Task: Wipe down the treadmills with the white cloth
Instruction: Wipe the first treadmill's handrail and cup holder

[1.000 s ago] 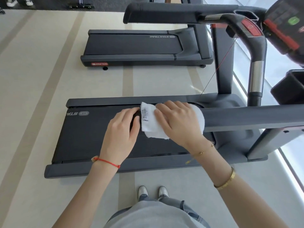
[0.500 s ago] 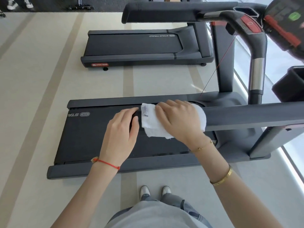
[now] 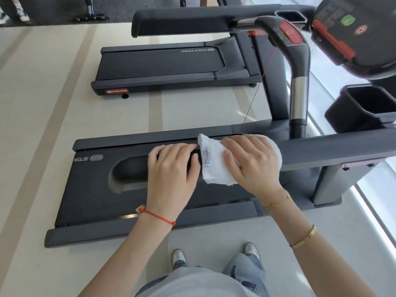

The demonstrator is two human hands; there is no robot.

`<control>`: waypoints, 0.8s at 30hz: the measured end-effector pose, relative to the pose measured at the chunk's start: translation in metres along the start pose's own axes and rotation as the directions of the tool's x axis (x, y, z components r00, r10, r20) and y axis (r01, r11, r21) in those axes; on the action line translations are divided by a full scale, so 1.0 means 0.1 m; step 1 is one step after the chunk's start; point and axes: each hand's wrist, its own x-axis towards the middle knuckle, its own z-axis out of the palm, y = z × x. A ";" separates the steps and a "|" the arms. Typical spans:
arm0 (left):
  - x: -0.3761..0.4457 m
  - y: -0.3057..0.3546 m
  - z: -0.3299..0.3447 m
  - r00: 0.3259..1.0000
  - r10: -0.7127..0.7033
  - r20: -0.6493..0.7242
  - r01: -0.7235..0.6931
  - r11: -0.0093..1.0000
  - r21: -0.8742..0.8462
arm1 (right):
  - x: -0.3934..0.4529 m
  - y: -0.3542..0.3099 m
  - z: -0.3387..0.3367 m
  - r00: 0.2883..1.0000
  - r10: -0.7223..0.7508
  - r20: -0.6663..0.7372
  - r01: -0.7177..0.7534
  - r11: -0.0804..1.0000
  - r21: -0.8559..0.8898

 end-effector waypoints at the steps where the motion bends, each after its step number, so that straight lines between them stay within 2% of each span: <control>1: 0.04 0.12 0.06 1.000 -0.004 0.004 0.004 1.000 -0.009 | -0.02 0.08 -0.02 1.000 0.007 -0.009 -0.007 1.000 0.002; 5: 0.17 0.60 0.33 0.999 -0.025 0.022 0.026 0.999 -0.047 | -0.17 0.60 -0.20 1.000 0.020 -0.017 -0.020 1.000 -0.010; 13: 0.36 1.67 0.96 0.998 -0.047 -0.037 0.046 0.999 -0.019 | -0.51 1.77 -0.61 1.000 -0.017 -0.013 0.017 1.000 -0.004; 20: 0.50 2.38 1.35 0.999 -0.043 0.000 0.043 0.999 -0.001 | -0.68 2.67 -1.02 0.997 0.039 0.069 -0.038 0.999 -0.016; 24: 0.54 2.62 1.49 0.998 -0.066 -0.014 0.066 0.997 0.026 | -0.69 3.00 -1.16 0.988 0.005 0.156 -0.007 1.000 0.013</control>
